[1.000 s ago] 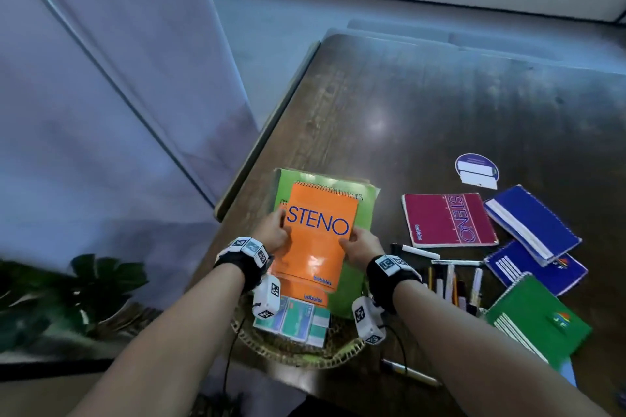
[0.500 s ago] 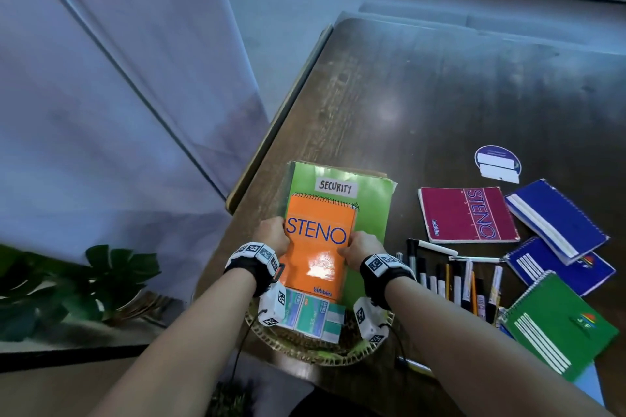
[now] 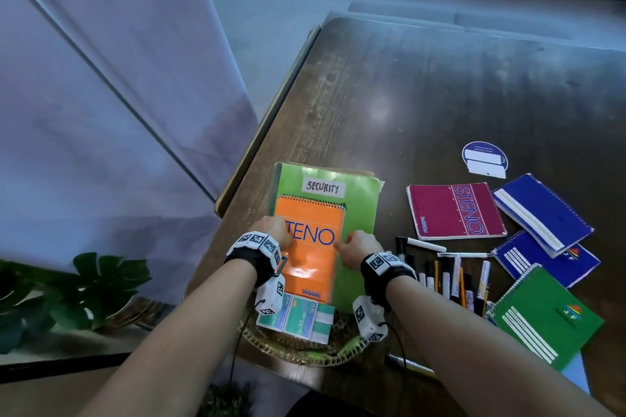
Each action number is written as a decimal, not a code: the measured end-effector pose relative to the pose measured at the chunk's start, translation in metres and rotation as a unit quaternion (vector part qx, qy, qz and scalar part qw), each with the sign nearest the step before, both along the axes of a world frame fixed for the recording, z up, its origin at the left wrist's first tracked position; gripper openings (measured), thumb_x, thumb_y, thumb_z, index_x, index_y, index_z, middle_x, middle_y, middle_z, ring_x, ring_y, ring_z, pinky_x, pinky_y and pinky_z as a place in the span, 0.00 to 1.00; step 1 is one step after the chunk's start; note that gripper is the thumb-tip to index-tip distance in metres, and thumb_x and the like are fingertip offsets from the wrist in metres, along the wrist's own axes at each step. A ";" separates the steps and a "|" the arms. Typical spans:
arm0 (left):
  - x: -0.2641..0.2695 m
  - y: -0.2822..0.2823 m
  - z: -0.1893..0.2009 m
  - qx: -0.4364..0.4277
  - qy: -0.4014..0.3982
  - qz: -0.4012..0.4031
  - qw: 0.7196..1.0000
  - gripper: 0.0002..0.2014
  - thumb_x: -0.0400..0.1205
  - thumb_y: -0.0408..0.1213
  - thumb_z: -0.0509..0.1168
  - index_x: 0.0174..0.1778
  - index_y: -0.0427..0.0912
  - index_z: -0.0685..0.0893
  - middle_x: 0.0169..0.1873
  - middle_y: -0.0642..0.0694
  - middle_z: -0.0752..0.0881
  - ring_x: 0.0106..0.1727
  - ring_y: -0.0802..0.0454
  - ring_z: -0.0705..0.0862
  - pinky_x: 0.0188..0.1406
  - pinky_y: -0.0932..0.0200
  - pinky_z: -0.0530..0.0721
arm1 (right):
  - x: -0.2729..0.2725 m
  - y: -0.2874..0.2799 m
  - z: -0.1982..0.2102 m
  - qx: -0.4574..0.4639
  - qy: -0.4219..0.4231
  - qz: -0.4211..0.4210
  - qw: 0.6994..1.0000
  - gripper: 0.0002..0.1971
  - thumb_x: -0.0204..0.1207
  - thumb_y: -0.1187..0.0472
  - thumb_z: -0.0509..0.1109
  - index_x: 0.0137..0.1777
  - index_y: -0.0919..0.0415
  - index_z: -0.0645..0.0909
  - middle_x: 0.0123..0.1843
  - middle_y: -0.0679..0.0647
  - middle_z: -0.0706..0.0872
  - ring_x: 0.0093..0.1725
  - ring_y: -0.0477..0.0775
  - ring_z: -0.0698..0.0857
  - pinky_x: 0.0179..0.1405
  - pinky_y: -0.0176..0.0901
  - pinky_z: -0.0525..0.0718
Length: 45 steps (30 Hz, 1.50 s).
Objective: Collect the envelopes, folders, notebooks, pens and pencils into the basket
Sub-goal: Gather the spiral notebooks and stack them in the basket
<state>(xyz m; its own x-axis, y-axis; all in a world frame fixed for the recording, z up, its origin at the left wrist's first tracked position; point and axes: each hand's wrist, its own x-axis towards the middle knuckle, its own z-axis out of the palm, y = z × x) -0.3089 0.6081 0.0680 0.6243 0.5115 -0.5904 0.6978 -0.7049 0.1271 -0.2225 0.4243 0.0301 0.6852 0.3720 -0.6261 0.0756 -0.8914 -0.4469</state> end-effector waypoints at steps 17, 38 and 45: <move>0.158 -0.138 0.015 -0.123 -0.181 -0.162 0.962 0.12 0.83 0.47 0.68 0.38 0.46 0.78 0.40 0.42 0.89 0.39 0.46 0.85 0.42 0.53 0.82 | 0.121 -0.155 0.026 0.016 -0.073 -0.164 0.984 0.12 0.80 0.46 0.64 0.47 0.54 0.81 0.50 0.56 0.88 0.49 0.58 0.84 0.48 0.45 0.79; 0.322 -0.240 -0.093 -0.077 -0.135 -0.180 0.971 0.23 0.80 0.52 0.67 0.69 0.47 0.81 0.61 0.45 0.79 0.65 0.43 0.81 0.68 0.39 0.79 | 0.217 -0.267 -0.050 0.006 0.043 -0.225 0.973 0.18 0.81 0.52 0.68 0.67 0.57 0.82 0.63 0.56 0.87 0.59 0.56 0.86 0.62 0.50 0.85; 0.336 -0.232 -0.114 0.014 -0.098 -0.142 0.985 0.25 0.79 0.52 0.70 0.68 0.44 0.75 0.67 0.39 0.77 0.70 0.39 0.76 0.70 0.38 0.75 | 0.237 -0.253 -0.057 0.051 0.000 -0.248 0.967 0.21 0.83 0.54 0.66 0.74 0.56 0.77 0.67 0.56 0.85 0.64 0.55 0.84 0.62 0.47 0.82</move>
<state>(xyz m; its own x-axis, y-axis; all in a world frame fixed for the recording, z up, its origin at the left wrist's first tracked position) 0.0267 0.3757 -0.0458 0.8454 0.3150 -0.4315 0.4364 -0.8730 0.2177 0.0150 0.1712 -0.0264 0.7958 0.0571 -0.6029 -0.3502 -0.7689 -0.5350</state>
